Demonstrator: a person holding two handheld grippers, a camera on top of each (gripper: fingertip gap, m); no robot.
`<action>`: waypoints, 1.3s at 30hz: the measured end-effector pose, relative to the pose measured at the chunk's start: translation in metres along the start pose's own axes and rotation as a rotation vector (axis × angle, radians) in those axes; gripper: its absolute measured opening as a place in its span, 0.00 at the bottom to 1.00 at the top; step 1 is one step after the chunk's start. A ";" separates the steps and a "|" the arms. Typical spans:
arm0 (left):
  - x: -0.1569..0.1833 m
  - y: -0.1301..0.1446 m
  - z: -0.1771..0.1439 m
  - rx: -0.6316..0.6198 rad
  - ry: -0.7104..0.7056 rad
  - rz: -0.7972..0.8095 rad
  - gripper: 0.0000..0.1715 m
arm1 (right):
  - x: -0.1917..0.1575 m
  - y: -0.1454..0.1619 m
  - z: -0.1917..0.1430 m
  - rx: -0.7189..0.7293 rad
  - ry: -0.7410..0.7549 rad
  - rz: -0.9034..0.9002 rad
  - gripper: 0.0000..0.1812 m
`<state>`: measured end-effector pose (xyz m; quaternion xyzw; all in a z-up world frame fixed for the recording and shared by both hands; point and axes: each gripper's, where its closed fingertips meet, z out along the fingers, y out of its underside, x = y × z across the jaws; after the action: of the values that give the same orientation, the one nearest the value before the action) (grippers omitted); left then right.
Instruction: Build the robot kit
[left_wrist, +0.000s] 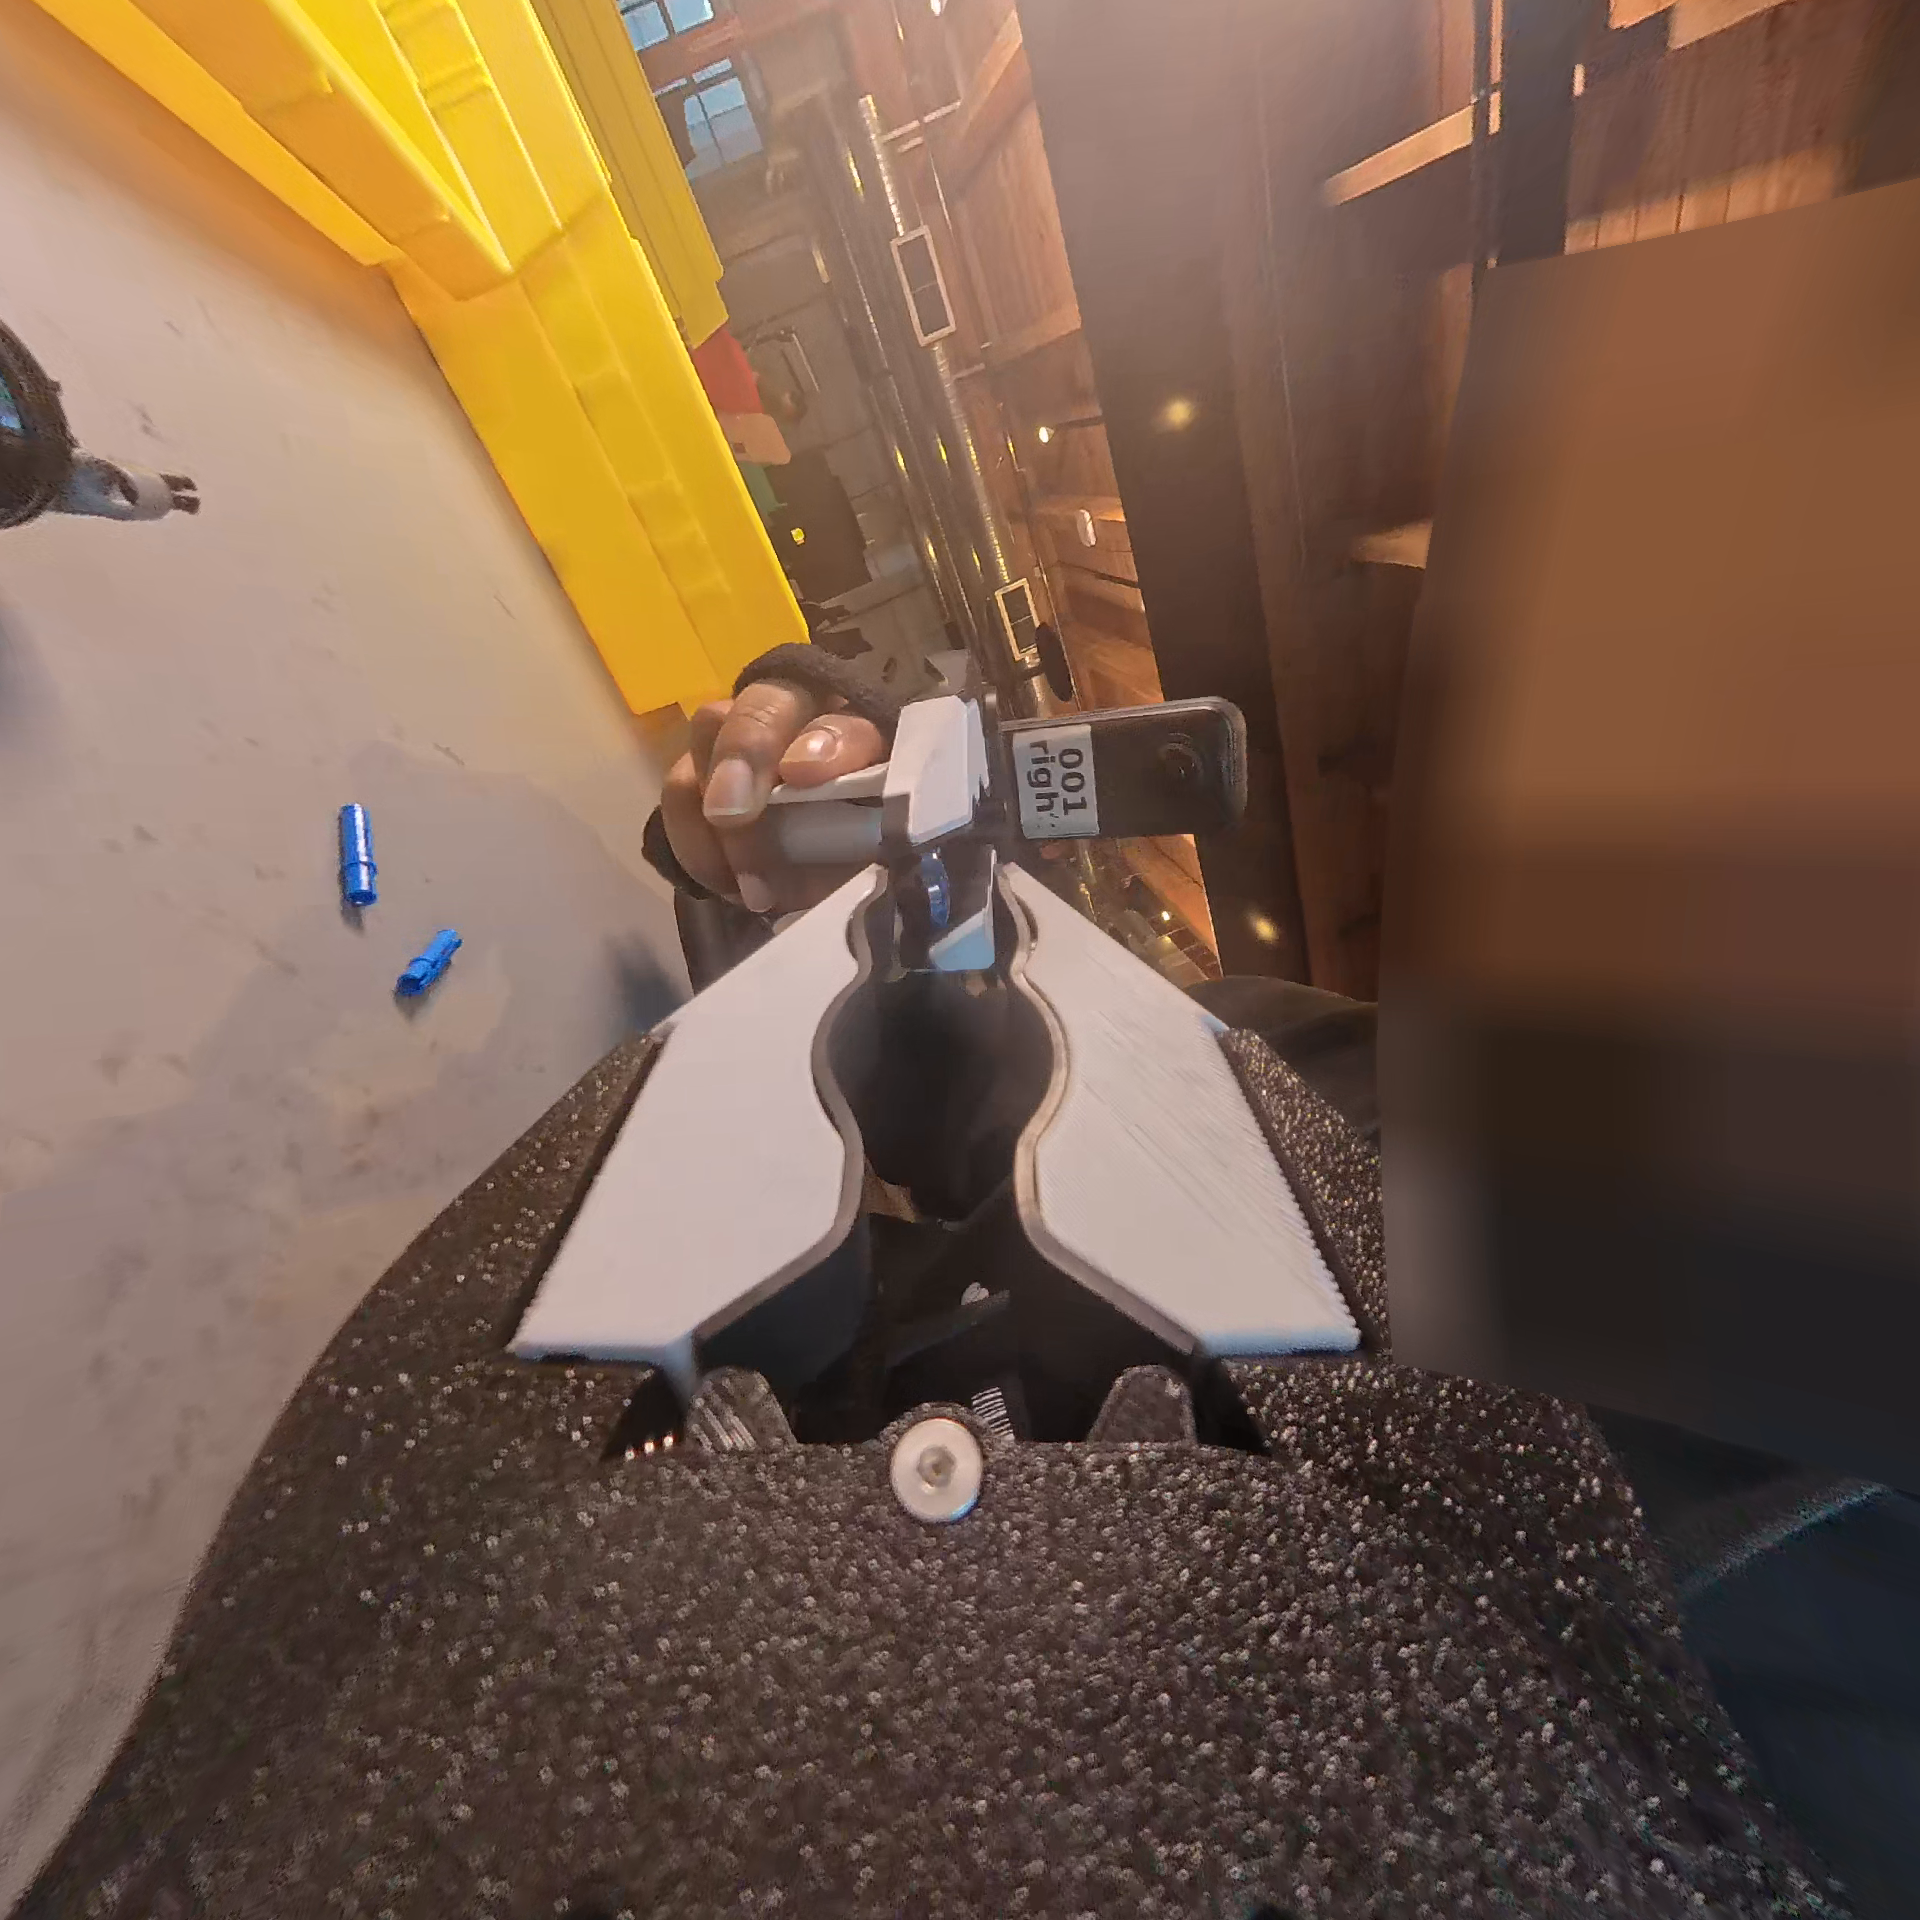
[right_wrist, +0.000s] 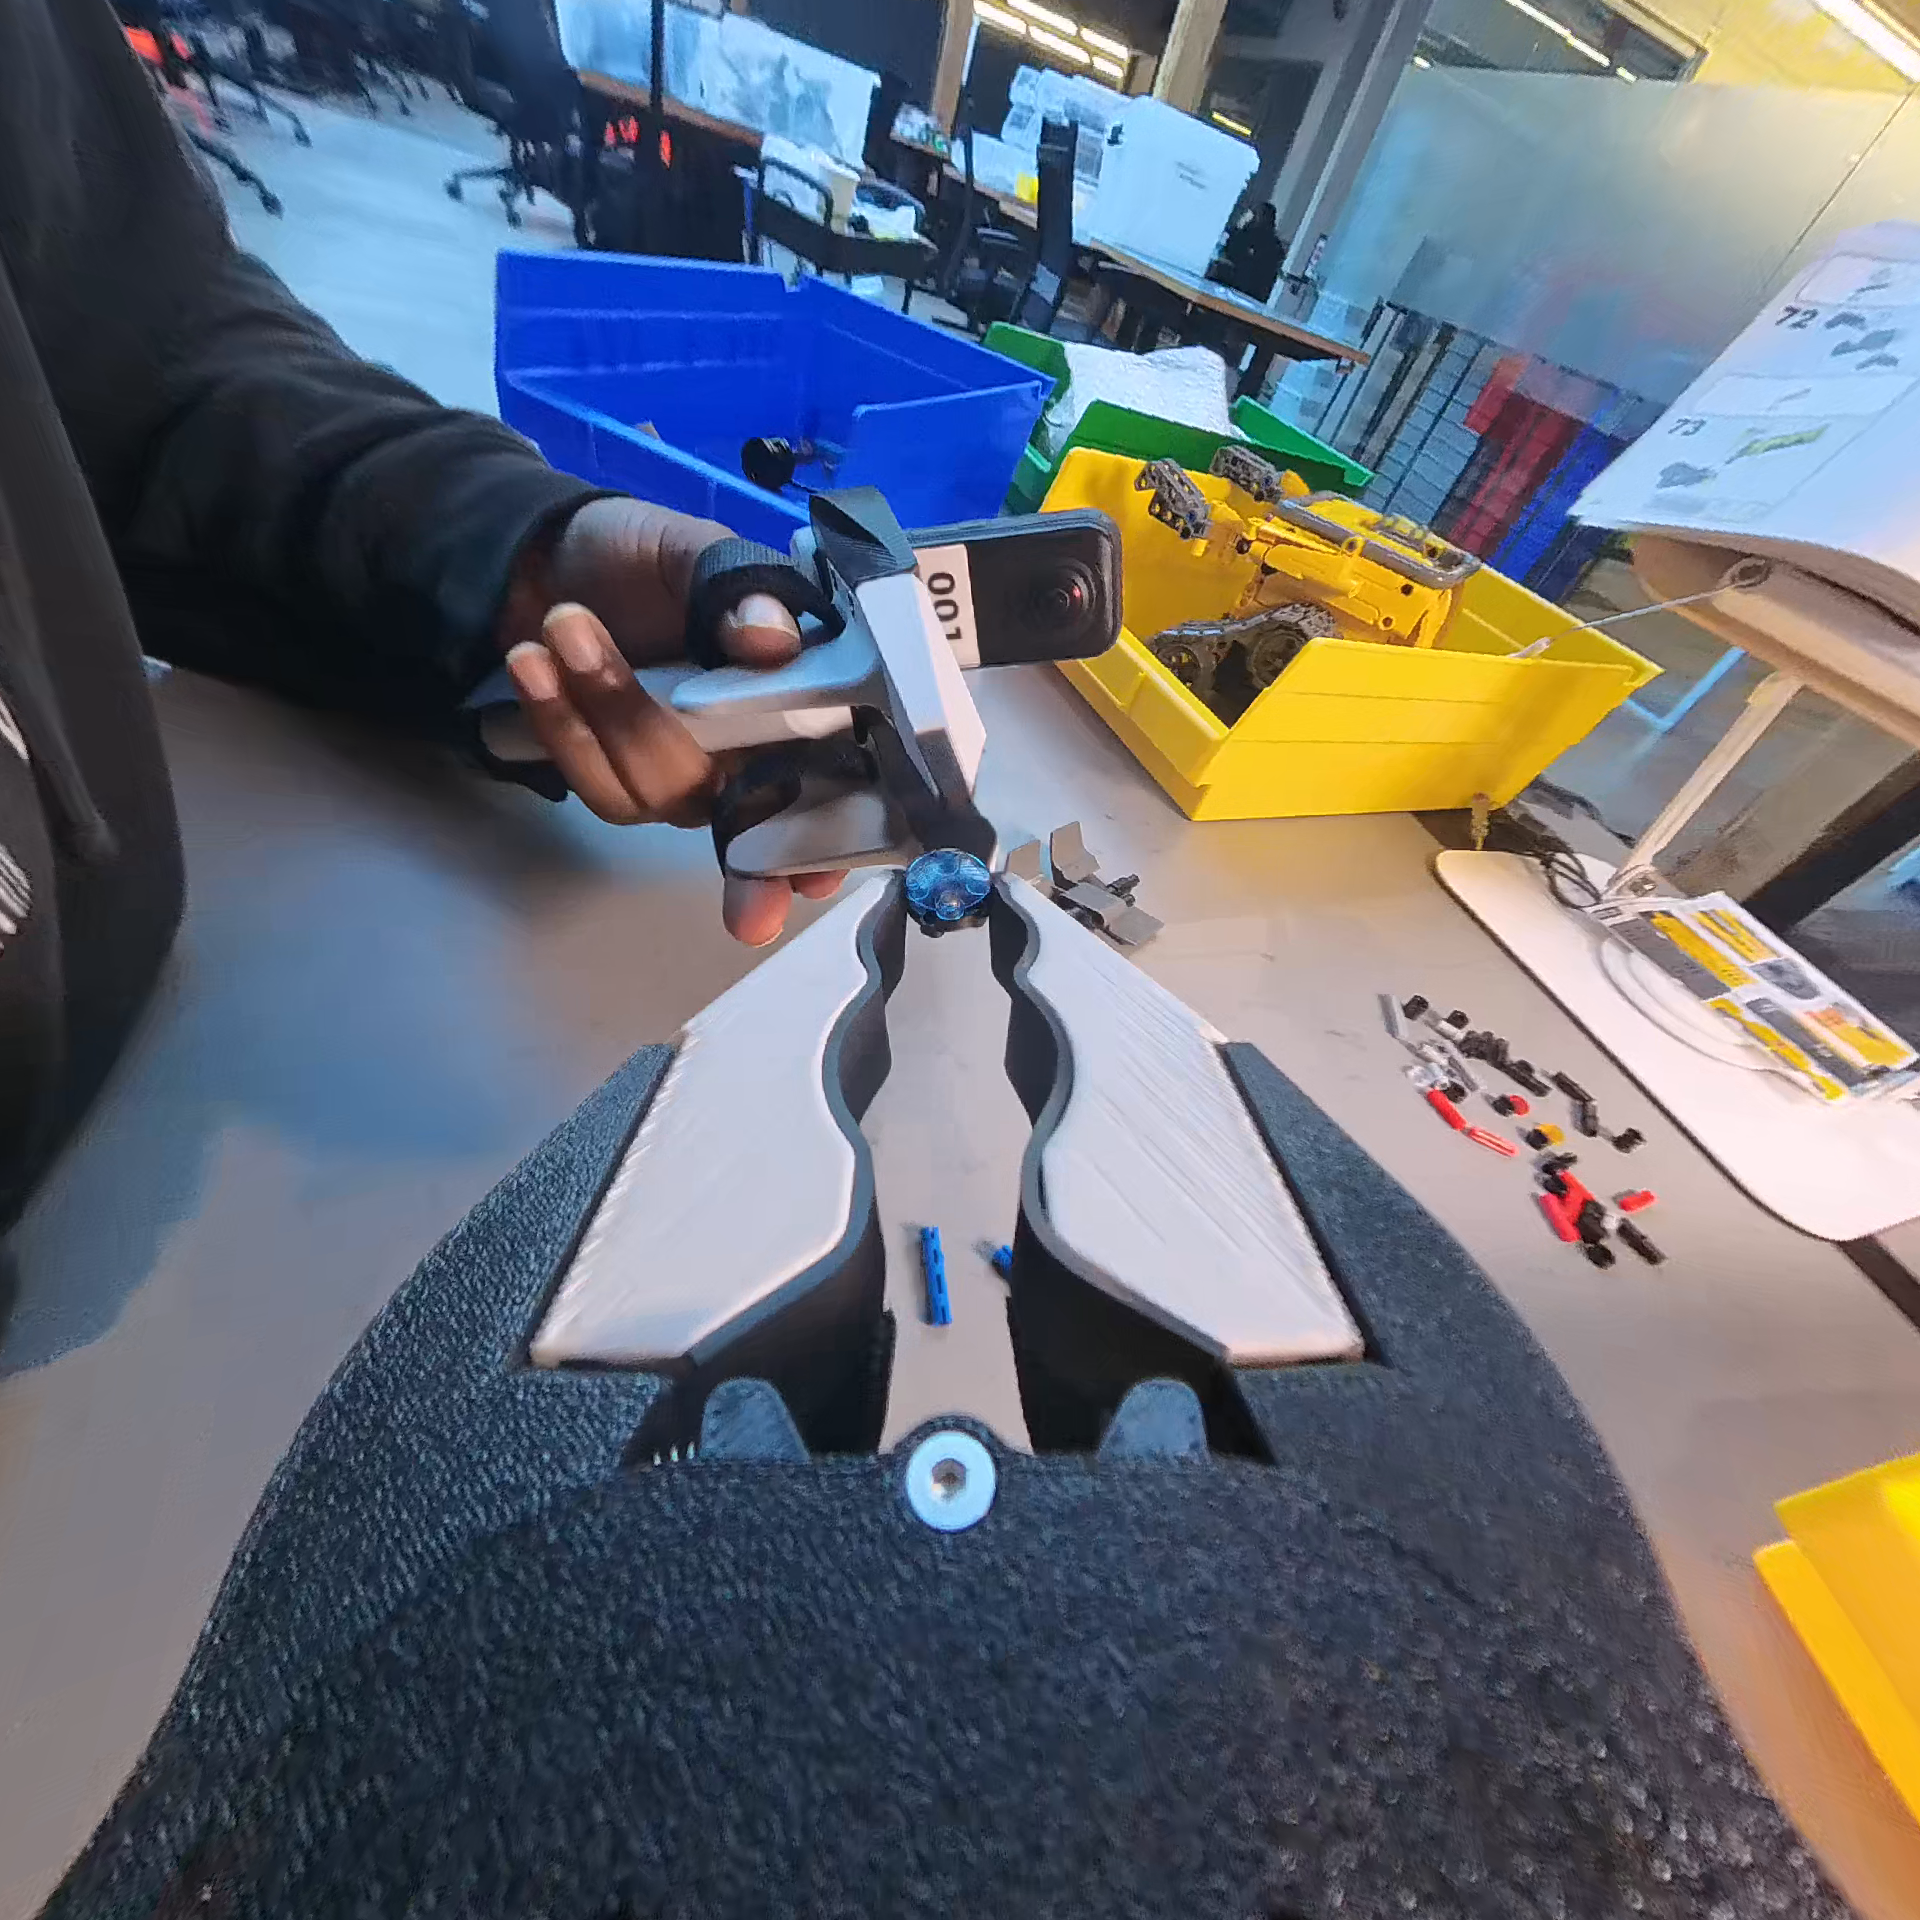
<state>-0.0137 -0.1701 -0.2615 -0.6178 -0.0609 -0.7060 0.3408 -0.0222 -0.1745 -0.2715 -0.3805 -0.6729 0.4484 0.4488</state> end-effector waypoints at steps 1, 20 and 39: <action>-0.001 -0.002 -0.002 0.004 -0.004 0.000 0.11 | 0.000 0.000 0.000 0.010 -0.006 0.019 0.09; -0.058 -0.005 -0.049 -0.362 -0.635 0.668 0.09 | -0.046 0.080 0.018 -0.441 -0.251 0.006 0.08; -0.066 -0.004 -0.056 -0.413 -0.683 0.714 0.09 | -0.045 0.096 0.002 -0.574 -0.288 0.133 0.11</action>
<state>-0.0625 -0.1690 -0.3336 -0.8489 0.1856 -0.3023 0.3919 0.0000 -0.1868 -0.3748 -0.4672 -0.8020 0.3181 0.1931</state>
